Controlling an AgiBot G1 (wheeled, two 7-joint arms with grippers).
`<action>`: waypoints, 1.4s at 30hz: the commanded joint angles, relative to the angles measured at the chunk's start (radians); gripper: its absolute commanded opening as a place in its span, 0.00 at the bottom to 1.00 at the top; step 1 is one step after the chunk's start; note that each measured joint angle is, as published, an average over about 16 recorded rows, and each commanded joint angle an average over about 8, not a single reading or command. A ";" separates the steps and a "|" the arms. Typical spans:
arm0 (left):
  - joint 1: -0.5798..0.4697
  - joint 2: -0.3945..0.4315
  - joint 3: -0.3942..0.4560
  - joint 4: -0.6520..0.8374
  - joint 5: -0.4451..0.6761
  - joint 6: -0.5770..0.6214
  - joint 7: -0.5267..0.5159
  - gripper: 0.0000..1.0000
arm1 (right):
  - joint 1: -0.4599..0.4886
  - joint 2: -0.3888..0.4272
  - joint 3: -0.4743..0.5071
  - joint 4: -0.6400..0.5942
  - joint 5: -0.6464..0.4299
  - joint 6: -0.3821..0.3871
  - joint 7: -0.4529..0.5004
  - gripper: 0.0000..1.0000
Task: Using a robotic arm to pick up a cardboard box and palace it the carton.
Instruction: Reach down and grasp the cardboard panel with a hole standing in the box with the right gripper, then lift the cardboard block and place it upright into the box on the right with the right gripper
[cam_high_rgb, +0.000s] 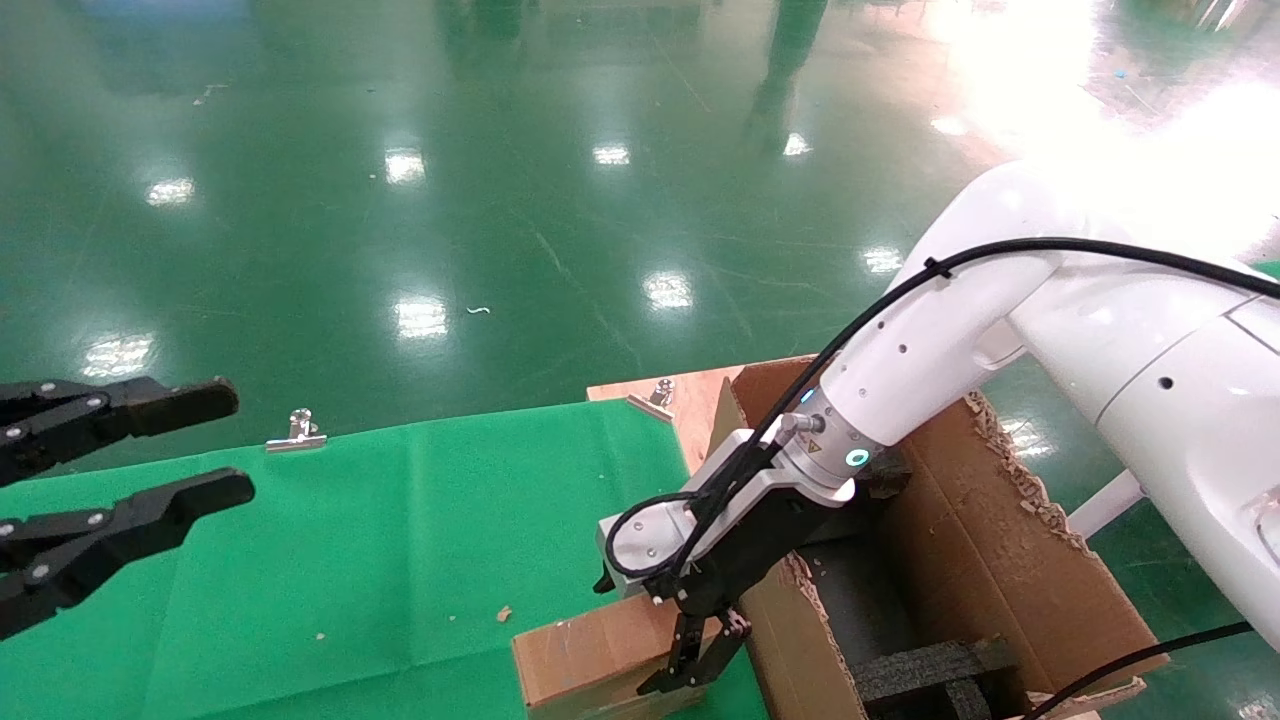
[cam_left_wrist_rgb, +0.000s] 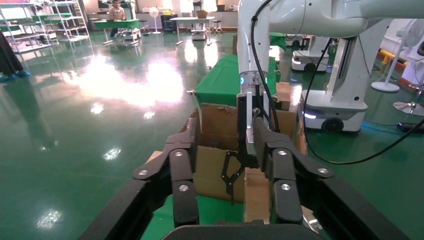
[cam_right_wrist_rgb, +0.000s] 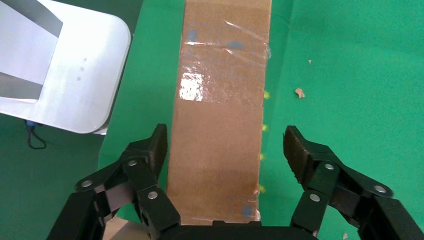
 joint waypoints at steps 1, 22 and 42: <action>0.000 0.000 0.000 0.000 0.000 0.000 0.000 1.00 | -0.002 0.001 0.002 0.001 0.001 0.000 0.001 0.00; 0.000 0.000 0.000 0.000 0.000 0.000 0.000 1.00 | -0.001 0.010 0.003 0.001 0.017 0.011 0.006 0.00; 0.000 0.000 0.000 0.000 0.000 0.000 0.000 1.00 | 0.331 0.102 -0.088 -0.063 0.215 -0.012 -0.048 0.00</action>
